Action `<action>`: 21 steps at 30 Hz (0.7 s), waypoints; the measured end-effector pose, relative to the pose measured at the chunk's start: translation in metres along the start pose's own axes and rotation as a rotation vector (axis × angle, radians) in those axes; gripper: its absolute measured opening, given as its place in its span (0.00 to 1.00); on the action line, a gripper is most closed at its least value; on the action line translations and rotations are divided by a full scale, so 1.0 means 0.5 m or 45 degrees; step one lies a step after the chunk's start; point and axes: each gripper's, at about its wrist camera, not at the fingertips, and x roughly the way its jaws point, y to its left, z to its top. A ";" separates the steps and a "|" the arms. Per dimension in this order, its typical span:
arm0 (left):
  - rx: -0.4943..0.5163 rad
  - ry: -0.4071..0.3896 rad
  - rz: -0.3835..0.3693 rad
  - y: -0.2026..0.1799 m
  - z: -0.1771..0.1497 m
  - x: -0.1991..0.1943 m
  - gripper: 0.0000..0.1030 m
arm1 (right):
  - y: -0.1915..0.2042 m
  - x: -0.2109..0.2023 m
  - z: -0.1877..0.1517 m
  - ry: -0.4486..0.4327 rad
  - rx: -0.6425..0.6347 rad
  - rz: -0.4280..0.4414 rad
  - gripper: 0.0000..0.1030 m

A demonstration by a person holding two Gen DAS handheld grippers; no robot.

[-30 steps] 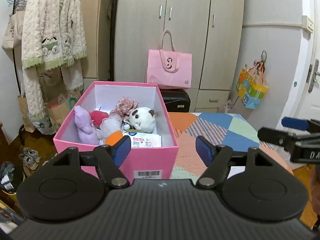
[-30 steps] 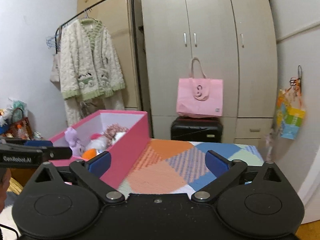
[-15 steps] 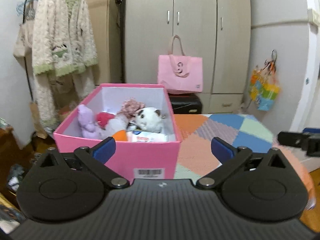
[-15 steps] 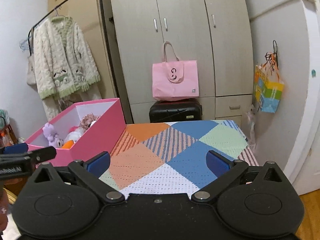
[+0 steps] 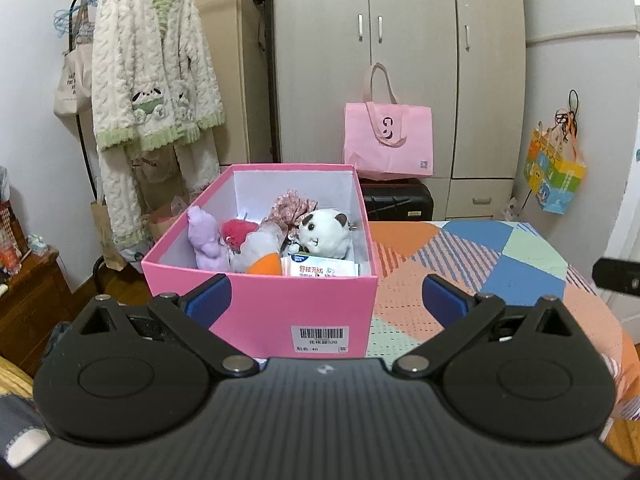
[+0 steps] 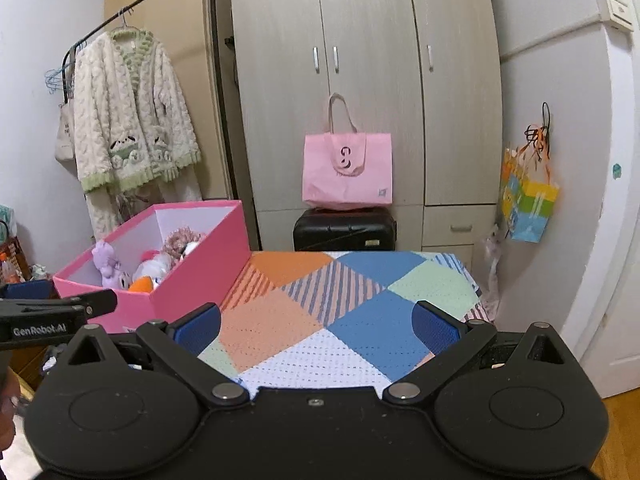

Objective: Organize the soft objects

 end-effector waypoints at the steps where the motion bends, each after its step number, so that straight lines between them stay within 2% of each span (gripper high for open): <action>1: 0.001 0.001 -0.002 0.000 0.002 -0.002 1.00 | -0.005 -0.001 0.003 0.000 0.032 0.017 1.00; 4: -0.010 0.010 -0.008 0.002 0.002 -0.007 1.00 | -0.013 0.004 0.001 0.026 0.064 0.038 1.00; 6: 0.013 0.019 -0.021 -0.001 0.000 -0.013 1.00 | -0.010 0.001 -0.002 0.011 0.038 0.005 1.00; 11: 0.052 0.009 -0.005 -0.009 -0.005 -0.031 1.00 | -0.012 -0.009 -0.005 -0.019 0.035 0.006 1.00; 15: 0.019 0.015 -0.011 -0.007 -0.012 -0.038 1.00 | -0.008 -0.014 -0.010 -0.022 0.003 -0.037 1.00; 21: 0.052 -0.018 0.022 -0.015 -0.020 -0.045 1.00 | 0.001 -0.024 -0.018 -0.028 -0.043 -0.133 1.00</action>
